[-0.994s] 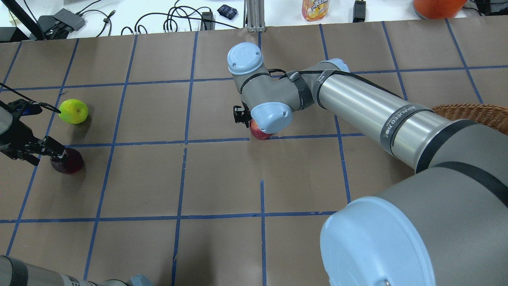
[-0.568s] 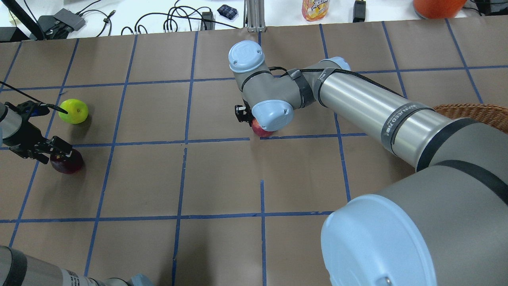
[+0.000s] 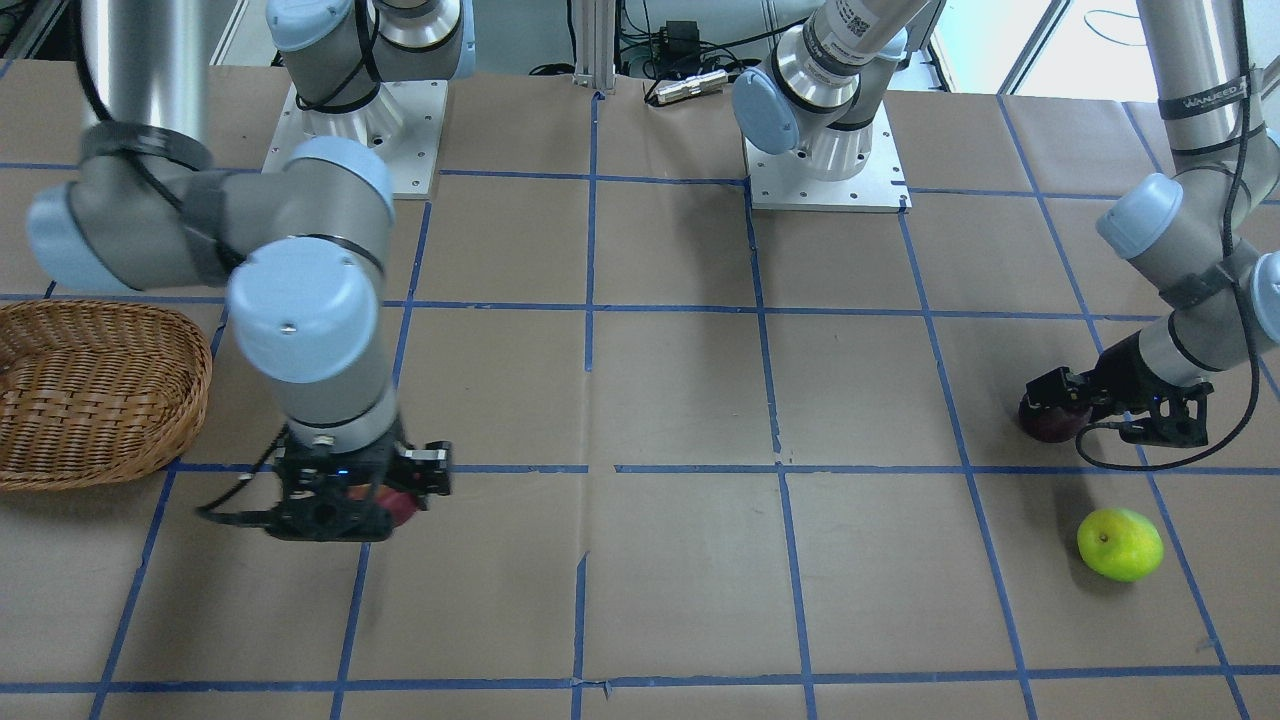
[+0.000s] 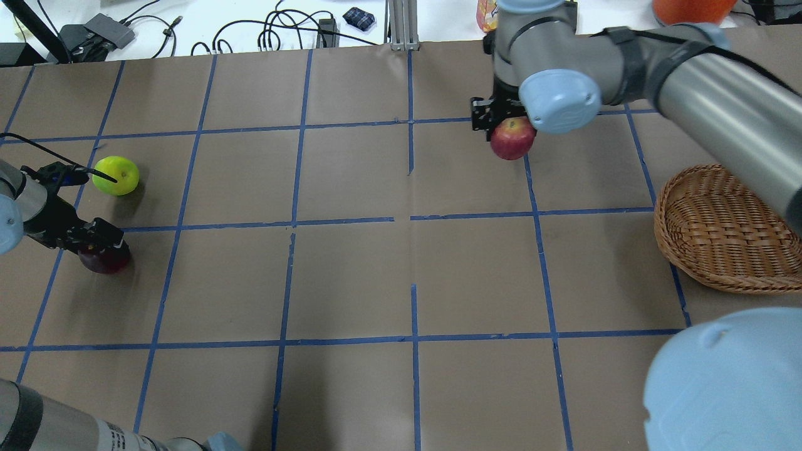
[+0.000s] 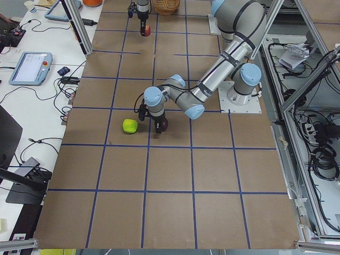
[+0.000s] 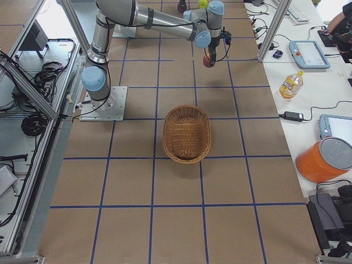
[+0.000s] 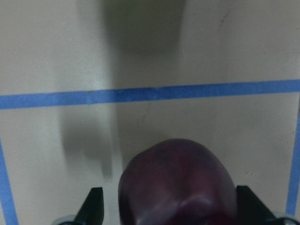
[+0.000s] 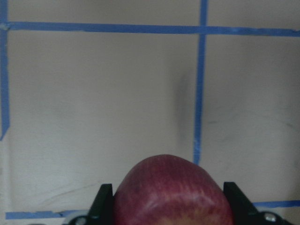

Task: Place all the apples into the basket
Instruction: 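Lift the red-yellow apple over the basket while the left gripper grasps the purple apple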

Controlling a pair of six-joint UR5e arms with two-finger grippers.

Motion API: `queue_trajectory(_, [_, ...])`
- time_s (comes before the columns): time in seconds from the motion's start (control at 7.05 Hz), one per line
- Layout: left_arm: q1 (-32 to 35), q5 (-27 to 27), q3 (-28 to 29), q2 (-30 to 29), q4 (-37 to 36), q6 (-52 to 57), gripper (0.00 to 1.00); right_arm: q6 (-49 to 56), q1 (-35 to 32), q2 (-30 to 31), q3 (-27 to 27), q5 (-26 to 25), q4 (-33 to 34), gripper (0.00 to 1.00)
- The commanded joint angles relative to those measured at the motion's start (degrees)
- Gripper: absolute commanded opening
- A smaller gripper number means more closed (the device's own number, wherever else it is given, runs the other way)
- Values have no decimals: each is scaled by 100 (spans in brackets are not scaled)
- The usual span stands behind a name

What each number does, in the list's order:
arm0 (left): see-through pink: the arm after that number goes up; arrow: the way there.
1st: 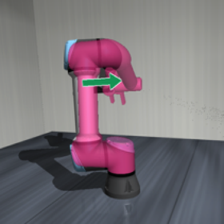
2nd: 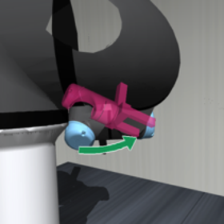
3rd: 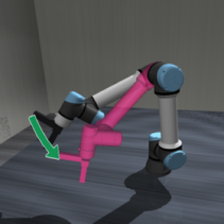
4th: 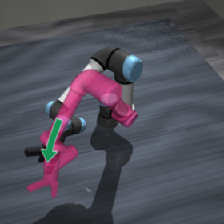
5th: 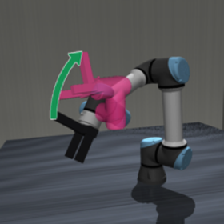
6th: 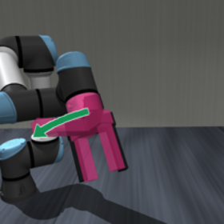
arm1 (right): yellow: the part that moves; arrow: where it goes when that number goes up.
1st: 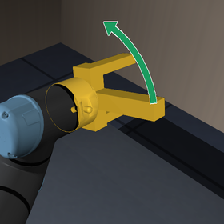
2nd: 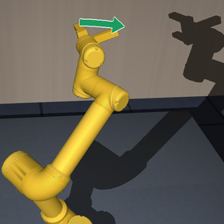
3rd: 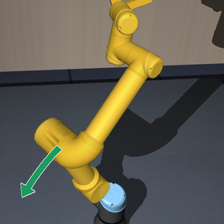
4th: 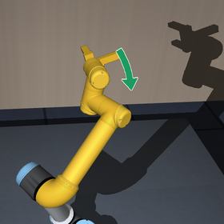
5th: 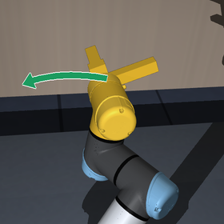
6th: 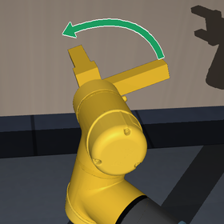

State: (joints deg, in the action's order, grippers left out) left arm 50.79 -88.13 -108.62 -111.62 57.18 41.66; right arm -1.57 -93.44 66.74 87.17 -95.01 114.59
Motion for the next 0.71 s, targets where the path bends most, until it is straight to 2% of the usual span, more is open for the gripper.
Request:
queue_trajectory(0.0, [1,33,-19,70,99,61,37,1261,1331,531,299,-61,-303,24])
queue_trajectory(0.14, [18,15,-19,131,109,44,10,2030,2007,681,501,-87,-297,23])
queue_trajectory(0.28, [79,32,7,253,309,-17,0,2986,2762,683,598,-44,-149,22])
queue_trajectory(0.43, [480,172,121,472,590,-218,0,3909,3335,613,617,-17,140,21])
queue_trajectory(0.57, [1241,208,192,683,671,-890,0,4614,3793,473,643,18,282,19])
